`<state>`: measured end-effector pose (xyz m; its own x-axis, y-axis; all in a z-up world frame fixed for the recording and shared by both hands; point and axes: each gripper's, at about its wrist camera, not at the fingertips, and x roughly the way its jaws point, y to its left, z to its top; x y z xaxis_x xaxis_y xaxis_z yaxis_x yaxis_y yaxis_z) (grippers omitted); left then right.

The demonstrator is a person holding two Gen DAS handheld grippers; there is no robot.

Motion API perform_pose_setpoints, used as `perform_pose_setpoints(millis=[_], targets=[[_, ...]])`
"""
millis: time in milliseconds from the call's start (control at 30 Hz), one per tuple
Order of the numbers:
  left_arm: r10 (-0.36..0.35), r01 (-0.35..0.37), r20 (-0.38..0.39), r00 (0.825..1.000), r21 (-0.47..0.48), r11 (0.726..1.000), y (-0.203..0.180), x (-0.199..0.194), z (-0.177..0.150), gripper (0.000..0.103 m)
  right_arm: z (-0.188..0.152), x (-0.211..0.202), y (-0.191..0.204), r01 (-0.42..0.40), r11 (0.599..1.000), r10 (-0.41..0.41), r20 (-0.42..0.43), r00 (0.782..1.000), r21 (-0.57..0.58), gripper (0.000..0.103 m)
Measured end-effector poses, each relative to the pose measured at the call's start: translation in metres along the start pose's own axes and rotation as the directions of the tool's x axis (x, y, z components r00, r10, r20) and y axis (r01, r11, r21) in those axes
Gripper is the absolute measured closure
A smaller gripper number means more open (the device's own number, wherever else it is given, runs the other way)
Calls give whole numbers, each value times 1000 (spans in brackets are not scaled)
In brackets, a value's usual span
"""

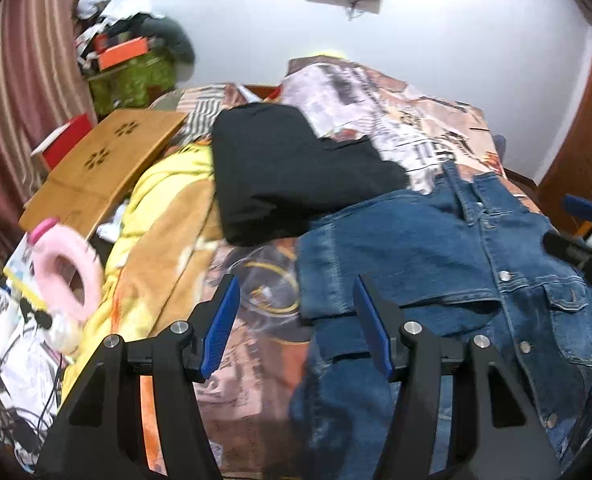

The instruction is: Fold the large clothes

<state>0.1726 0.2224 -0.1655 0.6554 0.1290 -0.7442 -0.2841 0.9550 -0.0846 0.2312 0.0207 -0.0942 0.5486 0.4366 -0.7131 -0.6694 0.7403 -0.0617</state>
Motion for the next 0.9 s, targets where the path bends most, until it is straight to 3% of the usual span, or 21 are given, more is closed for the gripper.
perform_pose_setpoints(millis=[167, 400, 500, 733, 767, 900], targets=[[21, -22, -25, 999, -27, 999, 18, 9, -9, 45, 3, 51, 43, -98, 986, 82, -121, 989, -132, 13], [15, -17, -44, 999, -50, 999, 29, 19, -16, 45, -6, 109, 81, -157, 947, 73, -291, 954, -279, 17], [10, -13, -51, 999, -54, 998, 29, 23, -17, 45, -11, 130, 93, -166, 929, 40, -356, 934, -331, 21], [21, -22, -50, 999, -28, 999, 23, 26, -17, 45, -32, 149, 113, -123, 864, -70, -359, 931, -488, 22], [22, -24, -49, 999, -25, 999, 22, 26, -17, 45, -34, 149, 114, -118, 861, -74, -352, 933, -494, 23], [16, -17, -47, 999, -27, 999, 20, 25, -16, 45, -35, 148, 114, -106, 861, -77, -334, 939, -497, 56]])
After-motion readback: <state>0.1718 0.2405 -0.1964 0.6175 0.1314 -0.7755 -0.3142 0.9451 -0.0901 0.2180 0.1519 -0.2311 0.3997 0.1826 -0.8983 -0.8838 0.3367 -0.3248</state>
